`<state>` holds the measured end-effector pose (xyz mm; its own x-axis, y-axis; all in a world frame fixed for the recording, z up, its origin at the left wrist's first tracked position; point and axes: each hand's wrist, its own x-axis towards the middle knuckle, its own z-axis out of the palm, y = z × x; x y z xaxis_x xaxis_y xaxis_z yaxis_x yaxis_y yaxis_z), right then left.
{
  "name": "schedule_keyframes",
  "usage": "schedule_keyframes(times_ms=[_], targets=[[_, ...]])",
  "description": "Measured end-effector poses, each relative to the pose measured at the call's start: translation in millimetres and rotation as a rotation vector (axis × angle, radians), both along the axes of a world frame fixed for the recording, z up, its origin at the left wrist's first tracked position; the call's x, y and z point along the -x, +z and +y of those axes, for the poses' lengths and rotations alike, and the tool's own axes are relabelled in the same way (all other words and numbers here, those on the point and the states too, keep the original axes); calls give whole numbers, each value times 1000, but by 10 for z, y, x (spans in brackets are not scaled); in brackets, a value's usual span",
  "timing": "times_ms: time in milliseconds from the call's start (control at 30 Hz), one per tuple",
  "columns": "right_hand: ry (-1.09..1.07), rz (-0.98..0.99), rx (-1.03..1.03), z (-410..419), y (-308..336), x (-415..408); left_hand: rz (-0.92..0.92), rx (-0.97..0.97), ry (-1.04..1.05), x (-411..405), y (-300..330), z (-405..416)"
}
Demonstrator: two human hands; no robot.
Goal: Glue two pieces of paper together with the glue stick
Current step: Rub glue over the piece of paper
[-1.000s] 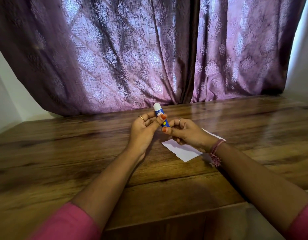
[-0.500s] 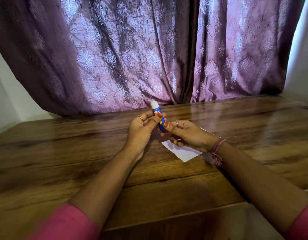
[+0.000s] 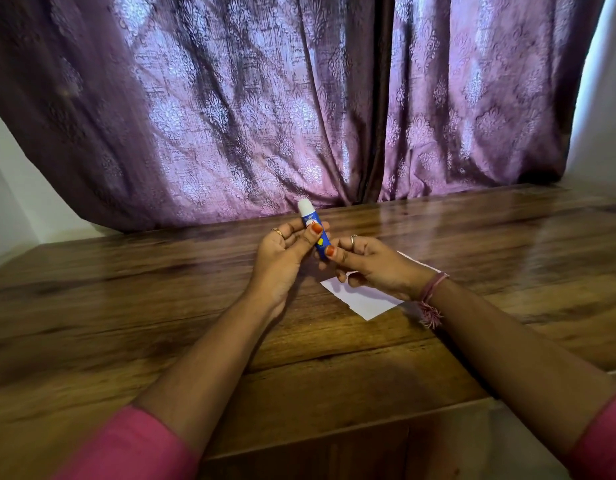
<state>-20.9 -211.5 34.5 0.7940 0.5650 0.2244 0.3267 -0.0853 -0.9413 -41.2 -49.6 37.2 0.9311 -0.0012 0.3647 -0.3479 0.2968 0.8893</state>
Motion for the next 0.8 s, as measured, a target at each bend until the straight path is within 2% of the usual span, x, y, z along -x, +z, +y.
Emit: schedule_keyframes(times_ms=[200,433,800], targets=[[30,104,-27,20,-21,-16,-20,-38,6,-5,-11,16],[-166,-40,29,19,4,-47,16,-33,-7,-58,-47,10],[-86,-138,74,6,21,-36,23,-44,-34,-68,-63,20]])
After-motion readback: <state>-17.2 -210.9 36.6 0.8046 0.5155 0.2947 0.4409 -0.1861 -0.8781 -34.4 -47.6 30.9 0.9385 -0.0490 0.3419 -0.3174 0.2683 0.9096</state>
